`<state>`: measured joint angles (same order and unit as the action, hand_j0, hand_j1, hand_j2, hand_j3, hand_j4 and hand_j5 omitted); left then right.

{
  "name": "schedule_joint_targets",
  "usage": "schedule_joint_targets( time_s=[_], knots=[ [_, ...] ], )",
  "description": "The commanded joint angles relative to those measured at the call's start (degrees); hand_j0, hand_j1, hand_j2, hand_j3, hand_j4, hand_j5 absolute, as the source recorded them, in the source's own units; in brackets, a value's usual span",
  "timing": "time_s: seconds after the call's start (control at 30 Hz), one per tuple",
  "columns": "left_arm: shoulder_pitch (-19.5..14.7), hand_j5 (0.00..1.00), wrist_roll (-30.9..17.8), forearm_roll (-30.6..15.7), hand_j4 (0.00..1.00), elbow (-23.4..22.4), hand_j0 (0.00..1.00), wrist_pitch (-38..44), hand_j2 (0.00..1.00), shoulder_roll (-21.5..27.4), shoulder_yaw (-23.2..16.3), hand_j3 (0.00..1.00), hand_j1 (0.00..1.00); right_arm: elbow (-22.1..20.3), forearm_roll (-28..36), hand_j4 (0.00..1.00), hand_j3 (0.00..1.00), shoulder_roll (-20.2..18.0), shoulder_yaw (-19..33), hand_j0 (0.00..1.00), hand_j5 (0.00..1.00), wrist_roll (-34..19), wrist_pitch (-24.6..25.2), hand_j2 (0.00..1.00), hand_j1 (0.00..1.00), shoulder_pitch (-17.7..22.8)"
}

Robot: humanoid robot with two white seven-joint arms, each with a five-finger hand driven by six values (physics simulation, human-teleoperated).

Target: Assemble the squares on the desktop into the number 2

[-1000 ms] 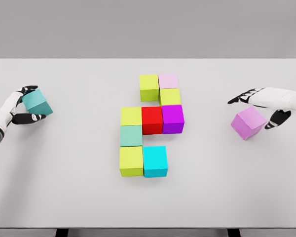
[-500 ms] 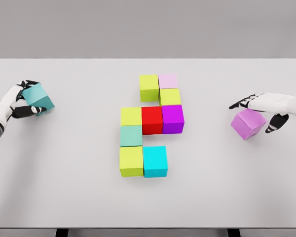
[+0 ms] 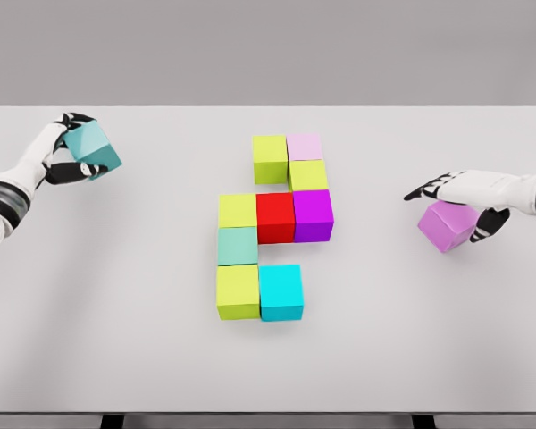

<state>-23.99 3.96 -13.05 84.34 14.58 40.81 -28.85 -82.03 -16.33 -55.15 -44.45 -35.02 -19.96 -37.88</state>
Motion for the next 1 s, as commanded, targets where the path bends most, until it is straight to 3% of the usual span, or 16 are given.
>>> schedule_joint_targets(
  time_s=[0.0,0.2,0.33,0.43,0.6,0.7,0.87,0.97],
  knots=[
    [0.00,0.40,-0.09,0.22,0.40,-0.23,0.40,0.19,0.40,-1.26,-1.82,0.40,0.40,0.12,-0.02,1.00,1.00,0.04,-0.29,1.00,1.00,0.02,0.10,1.00,1.00,0.00],
    [-4.66,0.40,-0.09,1.01,0.40,-1.63,0.40,1.24,0.40,-3.45,-6.48,0.40,0.40,0.30,-0.63,0.91,0.91,-0.40,-1.34,0.91,0.91,0.02,0.54,0.91,0.91,0.00],
    [-8.00,0.40,-1.85,3.20,0.40,-5.50,0.40,1.24,0.40,-6.88,-8.59,0.40,0.40,1.79,0.16,0.57,0.57,-0.66,-1.87,0.57,0.57,0.02,3.61,0.57,0.57,0.09],
    [-9.50,0.40,-4.66,7.24,0.40,-9.10,0.40,1.07,0.40,-10.49,-8.59,0.40,0.40,1.53,0.34,0.49,0.49,-0.66,-1.87,0.49,0.49,0.02,4.05,0.49,0.49,0.00],
    [-11.69,0.40,-5.28,8.30,0.40,-9.46,0.40,0.71,0.40,-11.10,-11.49,0.40,0.40,0.30,0.25,0.48,0.48,-0.58,-1.17,0.48,0.48,0.02,2.82,0.48,0.48,-1.58],
    [-12.84,0.40,-5.37,8.74,0.40,-9.54,0.40,0.63,0.40,-11.63,-12.81,0.40,0.40,-5.15,0.69,0.48,0.48,-0.84,-1.17,0.48,0.48,0.02,2.56,0.48,0.48,-2.64],
    [-14.59,0.40,-5.63,9.27,0.40,-9.63,0.40,0.01,0.40,-12.33,-15.53,0.40,0.40,-9.46,1.21,0.48,0.48,-2.16,-1.08,0.48,0.48,0.02,2.47,0.48,0.48,-2.64],
    [-14.77,0.40,-7.12,10.15,0.40,-9.63,0.40,0.01,0.40,-12.77,-16.06,0.40,0.40,-14.64,1.21,0.47,0.47,-4.35,-1.08,0.47,0.47,0.02,2.21,0.47,0.47,-2.64]
  ],
)
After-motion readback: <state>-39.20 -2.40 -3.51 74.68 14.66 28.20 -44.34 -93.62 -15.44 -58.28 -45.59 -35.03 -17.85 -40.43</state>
